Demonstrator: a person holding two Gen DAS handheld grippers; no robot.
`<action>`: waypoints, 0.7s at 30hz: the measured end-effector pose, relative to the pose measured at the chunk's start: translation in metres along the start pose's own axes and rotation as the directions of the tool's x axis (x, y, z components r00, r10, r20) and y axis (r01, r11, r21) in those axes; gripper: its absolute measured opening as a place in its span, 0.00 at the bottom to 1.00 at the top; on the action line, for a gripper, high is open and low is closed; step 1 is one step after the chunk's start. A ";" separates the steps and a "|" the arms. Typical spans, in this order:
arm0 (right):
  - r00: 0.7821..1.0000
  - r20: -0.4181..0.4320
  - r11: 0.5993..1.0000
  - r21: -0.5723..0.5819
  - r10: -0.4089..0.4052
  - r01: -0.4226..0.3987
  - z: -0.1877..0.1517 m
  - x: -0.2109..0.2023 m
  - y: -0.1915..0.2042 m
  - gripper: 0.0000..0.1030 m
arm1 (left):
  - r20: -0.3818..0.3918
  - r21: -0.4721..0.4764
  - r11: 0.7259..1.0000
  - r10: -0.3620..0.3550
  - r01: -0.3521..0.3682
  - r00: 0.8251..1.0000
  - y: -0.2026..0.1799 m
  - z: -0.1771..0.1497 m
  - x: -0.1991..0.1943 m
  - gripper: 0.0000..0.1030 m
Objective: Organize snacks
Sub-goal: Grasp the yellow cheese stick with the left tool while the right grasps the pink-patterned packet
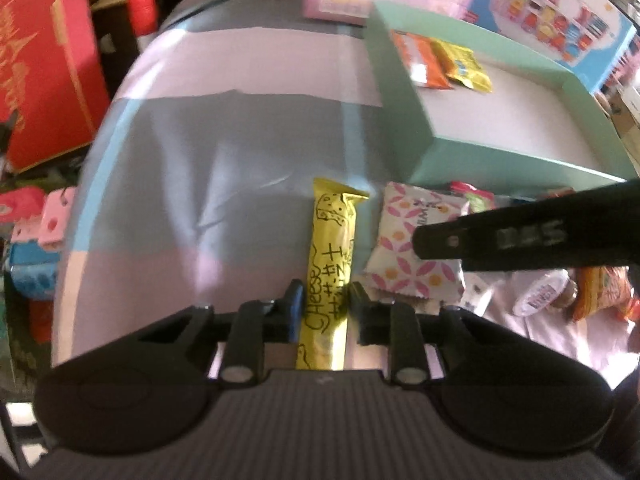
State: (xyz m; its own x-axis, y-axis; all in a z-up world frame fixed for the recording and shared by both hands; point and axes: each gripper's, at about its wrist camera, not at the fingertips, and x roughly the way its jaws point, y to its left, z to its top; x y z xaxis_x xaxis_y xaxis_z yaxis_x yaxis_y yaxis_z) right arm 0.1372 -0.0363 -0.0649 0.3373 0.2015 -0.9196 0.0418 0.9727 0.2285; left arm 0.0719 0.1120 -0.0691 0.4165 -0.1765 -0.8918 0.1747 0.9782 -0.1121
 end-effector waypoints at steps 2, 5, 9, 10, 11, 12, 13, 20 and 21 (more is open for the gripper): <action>0.999 -0.016 0.999 0.017 0.041 -0.041 0.002 0.001 -0.003 0.38 | 0.000 -0.039 0.999 0.015 -0.015 1.000 0.010 -0.001 -0.001 0.24; 0.998 -0.019 0.998 0.018 0.060 -0.060 0.006 0.001 0.001 0.40 | -0.005 -0.085 0.996 0.006 -0.007 1.000 0.020 0.000 -0.002 0.24; 0.997 -0.019 0.997 0.033 0.069 -0.068 0.011 0.003 0.009 0.48 | 0.016 -0.050 0.998 0.028 -0.027 0.999 0.015 0.004 0.002 0.21; 0.997 -0.035 0.996 0.052 0.069 -0.067 0.012 0.006 0.008 0.49 | 0.020 -0.060 0.998 0.037 -0.036 0.999 0.015 0.004 0.002 0.21; 0.996 -0.053 0.995 0.073 0.073 -0.069 0.011 0.008 0.006 0.48 | 0.020 -0.080 0.996 0.032 -0.030 0.999 0.017 0.003 0.001 0.21; 0.995 -0.070 0.993 0.100 0.078 -0.070 0.010 0.011 0.002 0.47 | 0.020 -0.100 0.995 0.025 -0.023 0.999 0.021 0.001 0.000 0.21; 0.994 -0.077 0.991 0.120 0.074 -0.064 0.010 0.012 0.000 0.47 | 0.021 -0.118 0.993 0.019 -0.016 1.000 0.025 0.000 -0.001 0.21; 0.999 -0.043 0.993 0.116 0.026 -0.021 0.019 0.026 0.004 0.49 | 0.018 -0.180 0.984 -0.010 0.013 1.000 0.043 -0.006 -0.006 0.22; 0.999 -0.042 0.994 0.105 0.029 -0.025 0.020 0.029 0.008 0.49 | 0.015 -0.184 0.983 -0.014 0.017 1.000 0.044 -0.007 -0.006 0.21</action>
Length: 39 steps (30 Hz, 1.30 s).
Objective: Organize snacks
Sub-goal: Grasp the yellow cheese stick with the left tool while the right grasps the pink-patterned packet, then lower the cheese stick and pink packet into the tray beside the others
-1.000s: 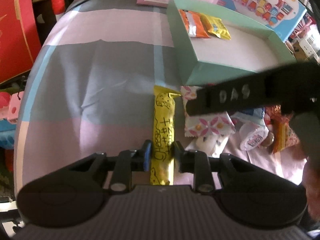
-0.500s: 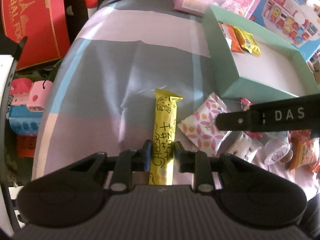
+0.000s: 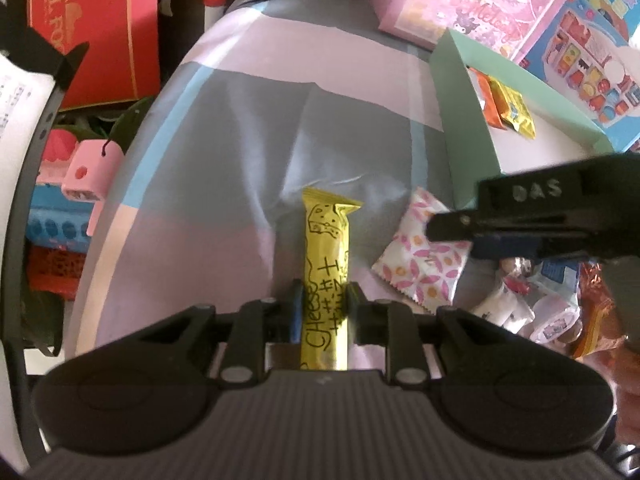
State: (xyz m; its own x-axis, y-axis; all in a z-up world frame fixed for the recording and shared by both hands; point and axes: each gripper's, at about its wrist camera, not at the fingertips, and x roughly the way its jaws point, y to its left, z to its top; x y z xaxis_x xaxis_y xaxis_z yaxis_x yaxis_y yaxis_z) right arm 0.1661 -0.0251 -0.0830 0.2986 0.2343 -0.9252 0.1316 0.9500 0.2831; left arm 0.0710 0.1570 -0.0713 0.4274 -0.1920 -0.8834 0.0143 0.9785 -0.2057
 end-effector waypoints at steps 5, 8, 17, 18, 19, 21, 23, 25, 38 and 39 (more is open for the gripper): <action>1.000 0.016 0.997 -0.078 0.004 -0.002 -0.002 0.010 0.026 0.75 | -0.013 -0.018 1.000 -0.008 0.008 1.000 0.008 -0.003 -0.004 0.22; 0.997 0.057 0.986 -0.158 -0.046 0.054 -0.013 0.014 0.042 0.78 | -0.013 -0.039 0.999 0.000 -0.001 1.000 0.013 -0.009 -0.008 0.22; 0.985 0.135 0.940 -0.310 -0.108 0.145 -0.036 0.004 0.039 0.44 | 0.003 -0.025 1.000 0.019 -0.018 1.000 0.005 -0.011 -0.008 0.37; 0.987 0.128 0.938 -0.318 -0.099 0.135 -0.038 0.002 0.033 0.44 | 0.008 -0.013 1.000 0.026 -0.026 1.000 0.002 -0.010 -0.007 0.38; 0.989 0.120 0.940 -0.320 -0.087 0.121 -0.038 0.000 0.029 0.43 | 0.015 -0.001 0.999 0.035 -0.035 0.999 -0.001 -0.010 -0.006 0.39; 0.992 0.106 0.941 -0.324 -0.070 0.101 -0.040 -0.003 0.023 0.43 | 0.040 0.026 0.998 0.061 -0.062 0.997 -0.008 -0.009 -0.002 0.36; 0.993 0.101 0.945 -0.314 -0.063 0.092 -0.037 -0.003 0.021 0.43 | 0.062 0.059 0.993 0.100 -0.104 0.993 -0.014 -0.008 0.001 0.23; 0.993 0.106 0.944 -0.320 -0.054 0.085 -0.038 -0.006 0.022 0.42 | 0.067 0.076 0.987 0.134 -0.139 0.989 -0.017 -0.008 0.000 0.20; 0.984 0.111 0.964 -0.243 0.138 -0.107 -0.042 -0.058 0.000 0.39 | 0.069 -0.009 1.000 0.022 -0.021 0.997 -0.013 -0.001 -0.041 0.20; 0.980 0.126 0.965 -0.230 0.156 -0.124 -0.040 -0.067 -0.004 0.39 | 0.082 -0.001 1.000 0.007 -0.007 0.997 -0.018 0.004 -0.046 0.20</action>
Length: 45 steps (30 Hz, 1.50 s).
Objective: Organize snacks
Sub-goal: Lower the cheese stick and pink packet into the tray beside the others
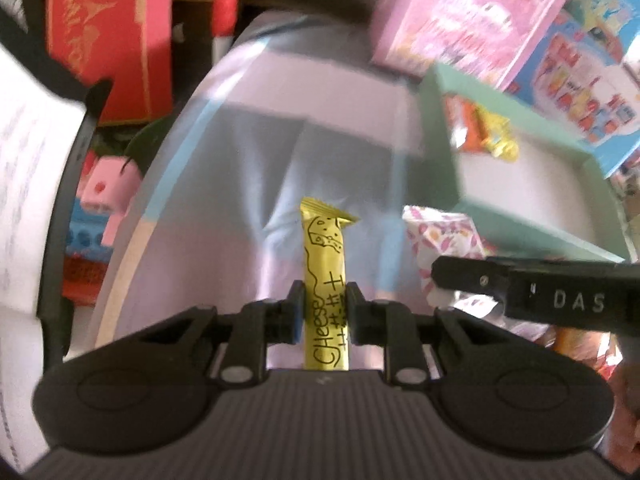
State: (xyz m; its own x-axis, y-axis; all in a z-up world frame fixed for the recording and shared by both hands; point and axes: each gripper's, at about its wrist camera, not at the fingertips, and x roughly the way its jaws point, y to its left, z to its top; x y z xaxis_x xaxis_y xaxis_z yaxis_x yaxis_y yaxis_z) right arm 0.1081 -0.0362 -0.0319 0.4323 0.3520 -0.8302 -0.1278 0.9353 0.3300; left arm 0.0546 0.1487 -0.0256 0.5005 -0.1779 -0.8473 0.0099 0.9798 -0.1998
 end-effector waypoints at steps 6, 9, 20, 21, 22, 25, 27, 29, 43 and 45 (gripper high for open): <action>0.990 0.138 0.995 0.103 -0.012 -0.002 0.028 -0.050 -0.044 0.39 | 0.085 0.085 0.993 -0.085 0.078 0.993 -0.052 0.050 -0.014 0.20; 0.981 0.181 0.982 0.183 -0.066 0.032 0.043 -0.064 -0.081 0.39 | 0.114 0.131 0.986 -0.120 0.105 0.986 -0.091 0.083 -0.004 0.20; 0.985 0.109 0.945 0.314 -0.132 0.092 0.063 -0.031 -0.170 0.39 | 0.022 0.254 0.965 -0.081 0.073 0.997 -0.180 0.124 0.096 0.20; 0.987 0.097 0.943 0.321 -0.125 0.088 0.062 -0.025 -0.174 0.39 | 0.004 0.255 0.965 -0.071 0.068 0.997 -0.178 0.121 0.103 0.20; 0.990 0.084 0.941 0.329 -0.116 0.082 0.061 -0.019 -0.177 0.39 | -0.012 0.255 0.965 -0.060 0.061 0.998 -0.177 0.119 0.110 0.20; 0.995 0.050 0.938 0.340 -0.085 0.063 0.061 0.000 -0.178 0.39 | -0.031 0.266 0.963 -0.024 0.031 0.999 -0.173 0.115 0.121 0.20; 0.997 0.035 0.937 0.346 -0.063 0.047 0.061 0.008 -0.178 0.39 | -0.035 0.272 0.962 -0.006 0.016 0.999 -0.171 0.115 0.124 0.20; 0.999 0.020 0.932 0.362 -0.032 0.023 0.063 0.014 -0.177 0.44 | -0.033 0.263 0.965 0.006 0.003 0.999 -0.166 0.118 0.123 0.26; 0.981 0.116 0.925 0.365 -0.158 0.106 0.042 -0.061 -0.181 0.97 | 0.044 0.153 0.987 -0.063 0.056 0.997 -0.156 0.112 0.063 0.93; 0.979 0.124 0.926 0.363 -0.161 0.106 0.033 -0.073 -0.180 0.99 | 0.046 0.168 0.984 -0.071 0.062 0.996 -0.159 0.104 0.054 0.94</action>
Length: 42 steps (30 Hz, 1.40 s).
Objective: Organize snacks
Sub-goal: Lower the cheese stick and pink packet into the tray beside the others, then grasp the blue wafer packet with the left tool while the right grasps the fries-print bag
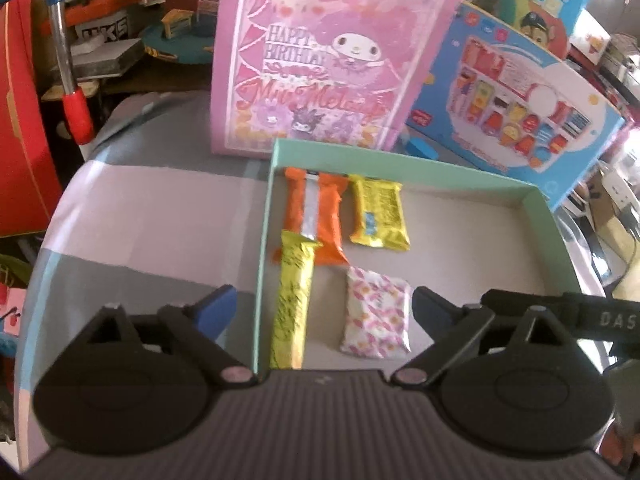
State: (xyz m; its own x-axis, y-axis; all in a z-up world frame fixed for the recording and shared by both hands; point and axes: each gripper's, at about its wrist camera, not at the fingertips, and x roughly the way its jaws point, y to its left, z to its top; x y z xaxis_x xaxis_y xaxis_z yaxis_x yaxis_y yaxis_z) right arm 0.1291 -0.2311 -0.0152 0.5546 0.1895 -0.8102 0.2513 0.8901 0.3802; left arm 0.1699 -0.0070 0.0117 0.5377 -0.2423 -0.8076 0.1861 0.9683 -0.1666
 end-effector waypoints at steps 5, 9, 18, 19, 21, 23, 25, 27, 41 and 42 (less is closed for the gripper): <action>0.999 0.035 0.999 -0.031 -0.012 0.013 -0.020 -0.034 -0.004 1.00 | 0.004 0.063 0.998 -0.014 0.013 1.000 -0.013 -0.027 -0.022 0.98; 0.999 0.041 0.999 -0.039 -0.006 0.008 -0.037 -0.053 -0.011 1.00 | -0.014 0.102 0.995 -0.017 0.018 1.000 -0.020 -0.052 -0.031 0.98; 1.000 0.003 0.999 -0.023 0.026 -0.026 -0.074 -0.059 -0.026 1.00 | -0.083 0.205 0.979 0.006 0.011 0.996 -0.033 -0.091 -0.016 0.98; 1.000 0.000 0.999 -0.020 0.027 -0.027 -0.077 -0.059 -0.028 1.00 | -0.090 0.210 0.978 0.006 0.013 0.996 -0.033 -0.092 -0.014 0.98; 1.000 -0.002 0.999 -0.008 0.031 -0.031 -0.082 -0.058 -0.032 1.00 | -0.100 0.221 0.975 0.007 0.016 0.995 -0.034 -0.095 -0.009 0.96; 0.999 -0.004 0.999 -0.008 0.032 -0.032 -0.086 -0.057 -0.035 0.97 | -0.109 0.236 0.972 0.008 0.018 0.994 -0.036 -0.096 -0.004 0.94; 0.999 -0.010 0.999 -0.012 0.034 -0.034 -0.087 -0.055 -0.037 0.93 | -0.118 0.254 0.967 0.007 0.024 0.993 -0.038 -0.096 0.002 0.90; 0.999 -0.013 0.999 -0.016 0.036 -0.036 -0.089 -0.054 -0.039 0.85 | -0.127 0.265 0.964 0.000 0.034 0.992 -0.041 -0.096 0.008 0.83; 0.991 -0.111 0.988 -0.134 0.069 -0.083 -0.102 -0.035 -0.025 0.65 | -0.176 0.299 0.951 -0.020 0.073 0.984 -0.047 -0.110 0.014 0.15; 0.991 -0.120 0.985 -0.149 0.065 -0.083 -0.104 -0.035 -0.024 0.65 | -0.190 0.287 0.955 -0.018 0.073 0.982 -0.043 -0.113 0.014 0.15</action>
State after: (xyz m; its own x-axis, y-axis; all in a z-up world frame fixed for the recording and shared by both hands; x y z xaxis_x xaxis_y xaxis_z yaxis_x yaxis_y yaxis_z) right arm 0.0215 -0.2156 -0.0423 0.4711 0.2954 -0.8312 0.0834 0.9231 0.3753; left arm 0.0765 -0.0448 -0.0561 0.3684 -0.2437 -0.8972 0.4529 0.8898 -0.0557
